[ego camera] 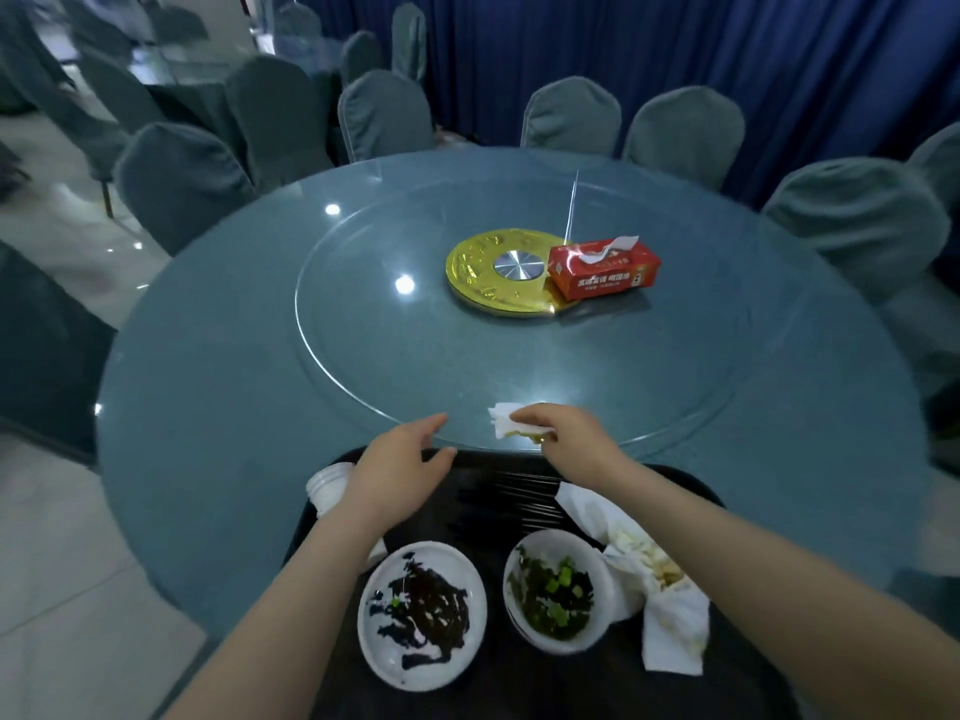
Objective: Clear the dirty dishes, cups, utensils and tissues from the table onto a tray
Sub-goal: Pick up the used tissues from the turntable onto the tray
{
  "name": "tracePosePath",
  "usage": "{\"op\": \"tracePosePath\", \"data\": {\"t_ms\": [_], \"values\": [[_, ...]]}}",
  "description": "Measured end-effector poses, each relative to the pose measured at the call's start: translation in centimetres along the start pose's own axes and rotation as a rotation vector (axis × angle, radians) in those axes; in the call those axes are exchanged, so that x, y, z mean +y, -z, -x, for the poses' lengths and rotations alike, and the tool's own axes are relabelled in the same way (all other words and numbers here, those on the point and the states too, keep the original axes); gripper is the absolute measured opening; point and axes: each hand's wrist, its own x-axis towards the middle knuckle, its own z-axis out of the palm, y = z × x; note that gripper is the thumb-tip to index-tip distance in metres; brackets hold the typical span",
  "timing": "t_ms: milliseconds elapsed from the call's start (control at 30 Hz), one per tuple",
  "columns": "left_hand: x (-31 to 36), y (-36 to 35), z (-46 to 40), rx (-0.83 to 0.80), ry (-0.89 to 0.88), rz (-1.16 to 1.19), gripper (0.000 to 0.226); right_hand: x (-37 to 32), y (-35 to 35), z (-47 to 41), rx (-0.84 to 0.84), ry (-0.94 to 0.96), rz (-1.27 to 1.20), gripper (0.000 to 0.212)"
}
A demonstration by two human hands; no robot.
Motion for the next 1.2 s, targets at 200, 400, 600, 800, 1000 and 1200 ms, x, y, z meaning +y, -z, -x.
{"op": "tracePosePath", "data": {"t_ms": [200, 400, 600, 800, 1000, 1200], "values": [[2.2, -1.1, 8.3, -0.007, 0.009, 0.144, 0.047, -2.0, 2.3, 8.7, 0.058, 0.039, -0.037, 0.055], [2.2, -2.0, 15.1, 0.055, 0.059, 0.264, 0.039, -1.7, 2.8, 15.7, 0.115, -0.007, -0.061, 0.054], [-0.4, -1.6, 17.5, 0.056, 0.15, 0.362, 0.033, -3.8, 0.7, 15.8, 0.154, -0.055, -0.182, 0.05], [-4.9, 0.0, 18.0, 0.039, 0.161, 0.425, 0.027, -7.0, -3.6, 13.0, 0.013, -0.033, -0.167, 0.045], [-8.6, 0.0, 17.8, 0.058, 0.244, 0.405, 0.021, -4.5, -4.6, 14.7, 0.062, -0.169, -0.166, 0.031], [-8.8, -1.4, 16.7, 0.009, 0.232, 0.424, 0.019, 0.0, -1.4, 18.9, 0.197, -0.299, -0.156, 0.025]]}}
